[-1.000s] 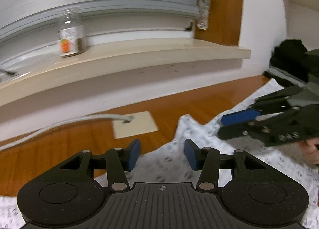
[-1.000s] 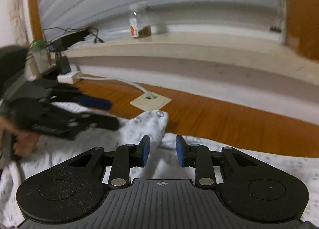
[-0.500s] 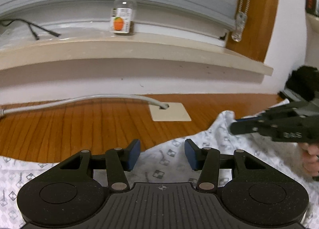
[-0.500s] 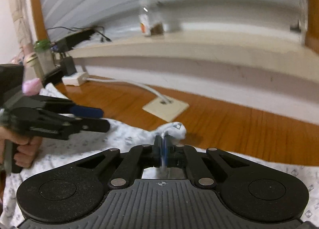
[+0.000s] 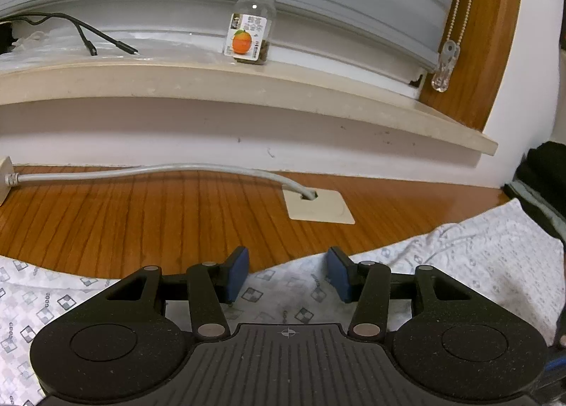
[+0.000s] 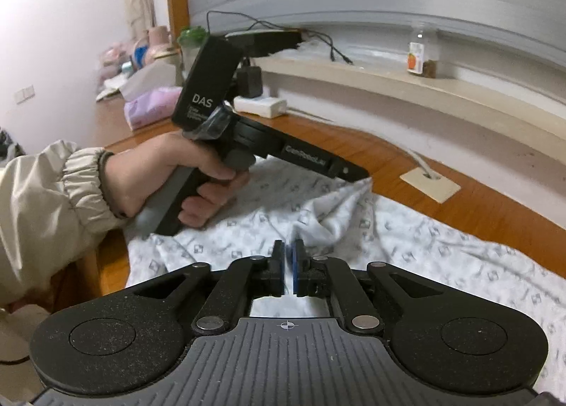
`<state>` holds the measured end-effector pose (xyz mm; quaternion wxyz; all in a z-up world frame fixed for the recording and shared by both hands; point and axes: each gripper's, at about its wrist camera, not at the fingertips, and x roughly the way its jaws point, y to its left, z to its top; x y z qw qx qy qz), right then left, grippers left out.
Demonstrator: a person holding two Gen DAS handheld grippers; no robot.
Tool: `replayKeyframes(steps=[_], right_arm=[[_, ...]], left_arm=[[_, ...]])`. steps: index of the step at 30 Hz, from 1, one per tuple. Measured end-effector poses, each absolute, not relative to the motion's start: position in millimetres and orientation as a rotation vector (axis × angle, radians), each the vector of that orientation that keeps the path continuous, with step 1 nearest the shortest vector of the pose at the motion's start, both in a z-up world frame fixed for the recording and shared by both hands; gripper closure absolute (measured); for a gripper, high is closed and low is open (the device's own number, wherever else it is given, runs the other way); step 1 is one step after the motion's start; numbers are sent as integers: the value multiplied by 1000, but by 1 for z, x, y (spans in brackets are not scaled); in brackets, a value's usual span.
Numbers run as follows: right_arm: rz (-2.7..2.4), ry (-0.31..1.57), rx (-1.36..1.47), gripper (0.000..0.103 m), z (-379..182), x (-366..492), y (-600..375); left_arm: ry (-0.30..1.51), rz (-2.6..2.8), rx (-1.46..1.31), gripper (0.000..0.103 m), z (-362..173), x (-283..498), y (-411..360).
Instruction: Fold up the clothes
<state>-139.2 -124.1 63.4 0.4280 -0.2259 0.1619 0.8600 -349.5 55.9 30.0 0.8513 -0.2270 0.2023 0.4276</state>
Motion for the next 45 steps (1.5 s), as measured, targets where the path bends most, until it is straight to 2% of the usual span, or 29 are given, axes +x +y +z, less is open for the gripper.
replayKeyframes(steps=[2,6,8,13,18,19,22,23,27,30,32,33,38,41,45], right_arm=[[2105,396,-517,84,66,-121,-125],[1996,366,-490,81,69,-93,-108],[1949,309,-534,70,65,-90,-96],[1926,294,-617,65,45,-93,-54],[2023,325,-680,61,31,-106,-30],[2033,323,-694,59,29,-110,-27],[2054,303,-707,55,27,-115,-19],[2059,300,-703,53,27,-116,-16],[2084,304,-717,53,28,-119,-6],[2122,322,-725,58,30,-119,-2],[2141,331,-727,71,32,-119,-2],[2150,335,-729,73,32,-119,-2],[2178,357,-713,70,34,-116,-5],[2221,359,-742,58,34,-121,-7],[2216,338,-781,59,33,-132,-5]], left_arm=[[421,902,-476,50,30,-350,55],[414,906,-464,49,31,-350,53],[406,910,-449,44,32,-350,50],[455,862,-474,45,37,-338,36],[528,772,-507,54,32,-329,23],[529,772,-498,57,31,-329,21],[516,746,-502,92,30,-334,18],[506,744,-496,98,30,-337,15],[423,747,-441,98,37,-358,-8],[374,749,-437,98,43,-375,-24],[350,745,-445,99,47,-385,-36],[349,746,-456,99,48,-389,-41],[361,763,-507,99,42,-406,-61],[363,770,-523,99,35,-412,-69],[370,771,-515,99,34,-412,-74]])
